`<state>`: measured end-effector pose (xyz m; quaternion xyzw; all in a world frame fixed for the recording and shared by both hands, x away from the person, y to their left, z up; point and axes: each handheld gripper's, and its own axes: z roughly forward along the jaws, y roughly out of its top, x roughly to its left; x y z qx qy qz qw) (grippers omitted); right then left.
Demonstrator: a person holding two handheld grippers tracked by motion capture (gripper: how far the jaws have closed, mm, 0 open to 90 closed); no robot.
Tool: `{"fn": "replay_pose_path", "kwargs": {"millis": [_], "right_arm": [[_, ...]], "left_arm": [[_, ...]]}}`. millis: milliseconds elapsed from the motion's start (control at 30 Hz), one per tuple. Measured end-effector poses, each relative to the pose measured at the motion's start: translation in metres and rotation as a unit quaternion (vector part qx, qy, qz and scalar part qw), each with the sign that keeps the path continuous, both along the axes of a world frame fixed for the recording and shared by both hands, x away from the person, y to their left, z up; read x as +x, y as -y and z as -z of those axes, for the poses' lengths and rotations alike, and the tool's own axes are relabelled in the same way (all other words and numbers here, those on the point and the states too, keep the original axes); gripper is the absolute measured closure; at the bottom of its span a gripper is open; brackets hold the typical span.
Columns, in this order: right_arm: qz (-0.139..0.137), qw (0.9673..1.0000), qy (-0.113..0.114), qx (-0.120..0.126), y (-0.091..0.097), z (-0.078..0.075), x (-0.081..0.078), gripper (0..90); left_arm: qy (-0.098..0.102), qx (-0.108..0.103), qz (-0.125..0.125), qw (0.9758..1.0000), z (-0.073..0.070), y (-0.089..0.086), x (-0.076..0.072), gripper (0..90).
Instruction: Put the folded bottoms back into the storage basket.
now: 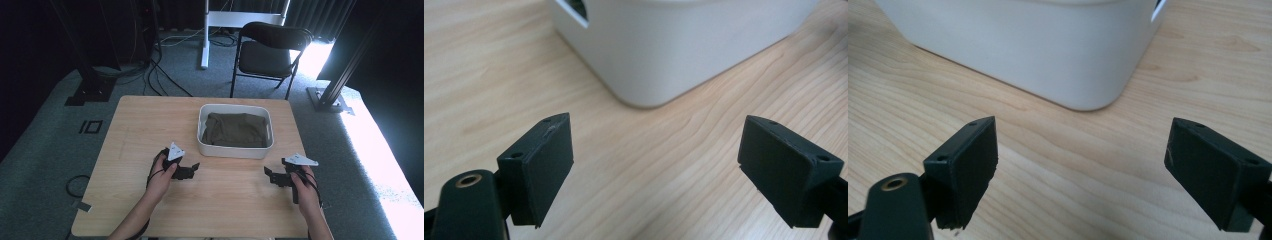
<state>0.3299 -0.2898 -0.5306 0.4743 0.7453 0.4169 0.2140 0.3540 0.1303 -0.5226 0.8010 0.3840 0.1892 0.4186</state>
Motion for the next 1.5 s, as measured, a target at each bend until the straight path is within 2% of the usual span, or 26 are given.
{"fn": "replay_pose_path", "kwargs": {"millis": [167, 300, 433, 467, 667, 867, 1067, 1200, 1333, 1400, 1500], "right_arm": [[0.010, 0.9999, -0.005, -0.003, 0.004, 0.005, -0.004, 13.2], [0.017, 0.9998, -0.012, -0.006, 0.006, 0.011, -0.007, 12.8], [0.020, 0.9996, -0.019, -0.006, 0.008, 0.015, -0.010, 12.8], [0.022, 0.9995, -0.020, -0.008, 0.009, 0.015, -0.010, 12.8], [0.030, 0.9989, -0.033, -0.012, 0.013, 0.020, -0.018, 12.9], [0.052, 0.9979, -0.037, -0.013, 0.019, 0.022, -0.027, 12.9], [0.067, 0.9962, -0.052, -0.017, 0.023, 0.031, -0.035, 12.9], [0.078, 0.9954, -0.055, -0.017, 0.025, 0.030, -0.036, 13.4], [0.088, 0.9939, -0.059, -0.031, 0.026, 0.031, -0.035, 13.5], [0.084, 0.9935, -0.057, -0.051, 0.025, 0.032, -0.035, 13.4], [0.080, 0.9935, -0.057, -0.058, 0.023, 0.032, -0.035, 12.6]], "left_arm": [[-0.014, 0.003, -0.018, 0.9997, 0.008, -0.009, -0.004, 16.0], [-0.016, 0.010, -0.032, 0.9993, 0.012, -0.014, -0.007, 16.0], [-0.018, 0.006, -0.037, 0.9991, 0.014, -0.017, -0.009, 16.1], [-0.017, 0.013, -0.039, 0.9990, 0.015, -0.018, -0.011, 16.1], [-0.033, 0.023, -0.054, 0.9977, 0.023, -0.027, -0.019, 16.0], [-0.031, 0.028, -0.084, 0.9956, 0.023, -0.037, -0.028, 16.0], [-0.036, 0.034, -0.111, 0.9926, 0.026, -0.049, -0.035, 16.0], [-0.041, 0.041, -0.139, 0.9886, 0.029, -0.057, -0.038, 16.0], [-0.047, 0.053, -0.160, 0.9846, 0.031, -0.063, -0.039, 16.0], [-0.047, 0.066, -0.166, 0.9828, 0.032, -0.064, -0.040, 16.0], [-0.052, 0.062, -0.170, 0.9822, 0.032, -0.064, -0.040, 15.4]]}}
